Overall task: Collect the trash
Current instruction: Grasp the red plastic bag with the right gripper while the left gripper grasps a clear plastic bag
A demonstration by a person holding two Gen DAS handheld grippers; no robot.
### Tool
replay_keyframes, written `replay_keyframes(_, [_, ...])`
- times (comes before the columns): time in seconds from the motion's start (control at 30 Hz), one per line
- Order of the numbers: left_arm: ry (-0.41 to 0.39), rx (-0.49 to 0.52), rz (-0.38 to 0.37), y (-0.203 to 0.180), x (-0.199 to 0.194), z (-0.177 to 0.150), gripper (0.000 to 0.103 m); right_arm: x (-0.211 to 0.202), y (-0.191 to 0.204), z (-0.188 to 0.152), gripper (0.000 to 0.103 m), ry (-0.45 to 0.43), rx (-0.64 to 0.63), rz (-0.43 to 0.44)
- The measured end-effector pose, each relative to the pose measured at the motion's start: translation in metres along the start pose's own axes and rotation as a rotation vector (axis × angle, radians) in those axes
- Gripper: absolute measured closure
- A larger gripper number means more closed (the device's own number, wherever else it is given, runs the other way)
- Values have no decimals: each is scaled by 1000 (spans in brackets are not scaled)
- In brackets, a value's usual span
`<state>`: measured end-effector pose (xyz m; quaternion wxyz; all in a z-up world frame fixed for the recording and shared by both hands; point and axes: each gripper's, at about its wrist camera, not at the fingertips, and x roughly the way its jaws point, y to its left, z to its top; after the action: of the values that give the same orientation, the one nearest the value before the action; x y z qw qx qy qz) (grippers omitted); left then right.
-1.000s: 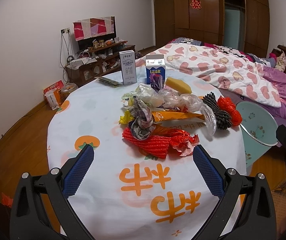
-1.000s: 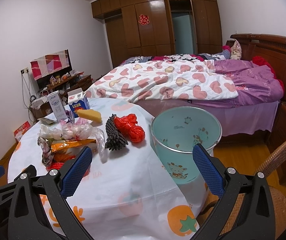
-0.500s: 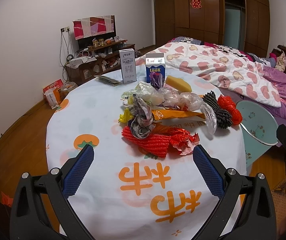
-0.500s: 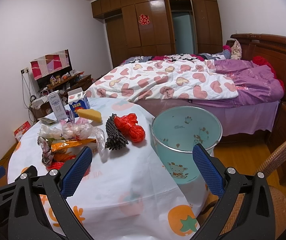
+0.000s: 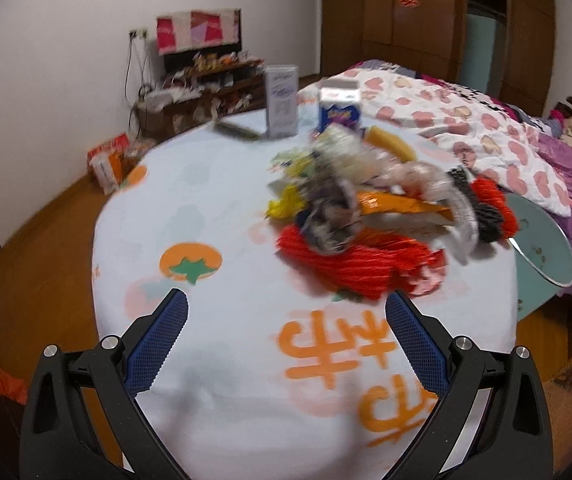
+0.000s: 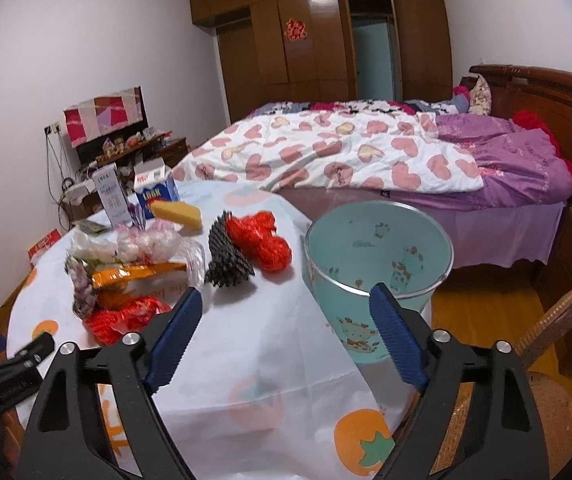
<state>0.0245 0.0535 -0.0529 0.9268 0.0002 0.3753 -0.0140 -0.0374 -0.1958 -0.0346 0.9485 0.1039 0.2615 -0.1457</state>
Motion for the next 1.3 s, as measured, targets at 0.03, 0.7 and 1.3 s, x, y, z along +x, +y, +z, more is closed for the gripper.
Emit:
replay_keyframes(0.03, [5, -4, -2, 2, 3, 2, 6, 6, 0, -4, 26, 15, -2, 7])
replay_keyframes(0.7, [-8, 56, -143, -31, 46, 93, 26, 84, -8, 62, 48, 51, -44, 77])
replay_keyframes(1.3, [43, 82, -239, -42, 94, 118, 53, 163, -2, 51, 84, 265, -41, 260])
